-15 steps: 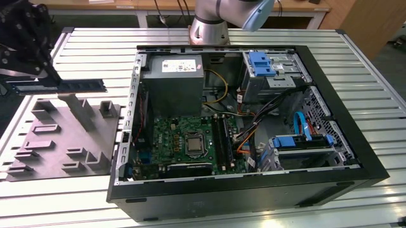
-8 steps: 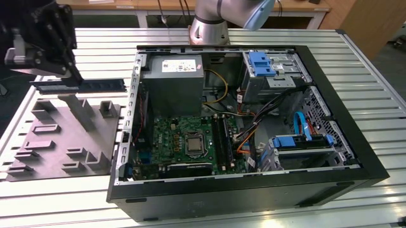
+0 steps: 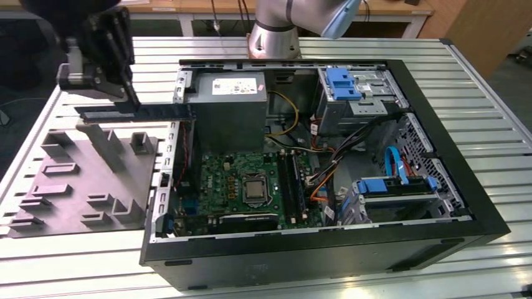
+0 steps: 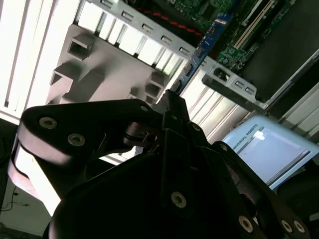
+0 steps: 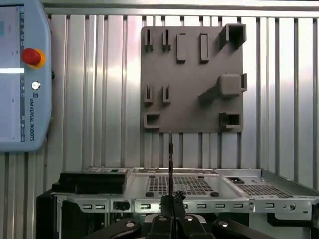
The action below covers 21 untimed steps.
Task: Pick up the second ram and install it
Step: 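Pick up the second ram and move it above second insertion slot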
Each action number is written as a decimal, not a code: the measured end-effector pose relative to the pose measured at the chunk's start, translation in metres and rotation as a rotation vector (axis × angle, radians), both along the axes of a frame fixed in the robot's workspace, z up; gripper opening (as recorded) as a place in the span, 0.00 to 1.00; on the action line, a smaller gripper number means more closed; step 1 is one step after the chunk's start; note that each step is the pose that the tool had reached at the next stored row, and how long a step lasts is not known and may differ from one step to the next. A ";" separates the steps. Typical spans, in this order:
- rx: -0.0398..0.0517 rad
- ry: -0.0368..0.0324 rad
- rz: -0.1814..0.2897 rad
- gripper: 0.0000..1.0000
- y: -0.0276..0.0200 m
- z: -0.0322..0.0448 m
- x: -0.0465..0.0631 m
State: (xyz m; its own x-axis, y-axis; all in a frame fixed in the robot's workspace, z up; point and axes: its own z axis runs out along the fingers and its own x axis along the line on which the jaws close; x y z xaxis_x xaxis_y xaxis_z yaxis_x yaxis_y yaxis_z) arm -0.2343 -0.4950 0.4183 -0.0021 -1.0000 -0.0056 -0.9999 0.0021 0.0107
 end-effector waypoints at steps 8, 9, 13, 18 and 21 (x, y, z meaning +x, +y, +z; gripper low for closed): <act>0.0000 0.0024 0.000 0.11 -0.0010 -0.0001 0.036; -0.0001 0.0028 0.000 0.11 -0.0012 0.0000 0.041; 0.0001 0.0038 0.000 0.11 -0.0017 -0.0002 0.059; 0.0000 0.0054 0.000 0.11 -0.0026 -0.0002 0.082; 0.0000 0.0063 0.000 0.11 -0.0031 -0.0003 0.095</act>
State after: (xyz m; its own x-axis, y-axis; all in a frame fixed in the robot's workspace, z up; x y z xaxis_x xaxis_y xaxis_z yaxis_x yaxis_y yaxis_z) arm -0.1389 -0.4982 0.4180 -0.0022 -1.0000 -0.0056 -0.9999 0.0021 0.0171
